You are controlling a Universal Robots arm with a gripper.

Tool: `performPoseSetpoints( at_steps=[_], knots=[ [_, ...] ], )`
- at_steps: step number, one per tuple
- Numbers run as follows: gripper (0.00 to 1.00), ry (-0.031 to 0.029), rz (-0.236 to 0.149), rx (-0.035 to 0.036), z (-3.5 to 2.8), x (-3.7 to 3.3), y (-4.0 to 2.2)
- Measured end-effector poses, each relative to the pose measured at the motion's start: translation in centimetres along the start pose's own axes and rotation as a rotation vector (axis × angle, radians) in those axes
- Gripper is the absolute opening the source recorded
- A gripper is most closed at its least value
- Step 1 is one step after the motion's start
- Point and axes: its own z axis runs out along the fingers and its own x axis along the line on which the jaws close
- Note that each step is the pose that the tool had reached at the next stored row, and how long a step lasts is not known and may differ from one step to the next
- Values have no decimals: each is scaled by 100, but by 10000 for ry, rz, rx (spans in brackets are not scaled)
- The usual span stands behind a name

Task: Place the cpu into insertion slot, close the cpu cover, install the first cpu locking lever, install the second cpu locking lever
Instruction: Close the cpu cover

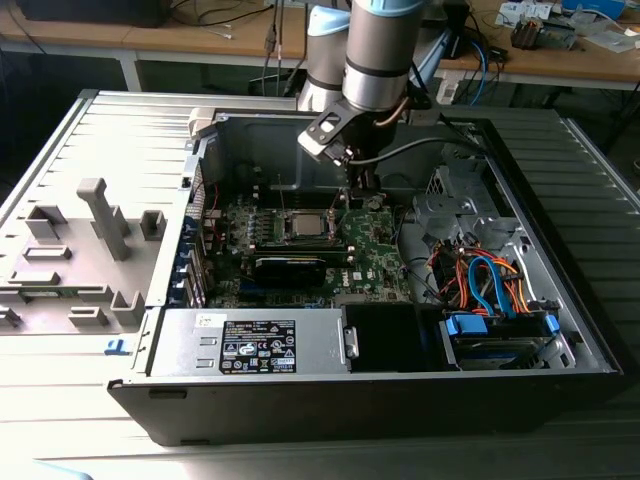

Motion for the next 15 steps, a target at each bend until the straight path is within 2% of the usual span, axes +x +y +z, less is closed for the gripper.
performPoseSetpoints(
  at_steps=[11,15],
  knots=[
    [11,1,0,-1,39,15,-171],
    [11,1,1,0,50,19,-212]
  ],
)
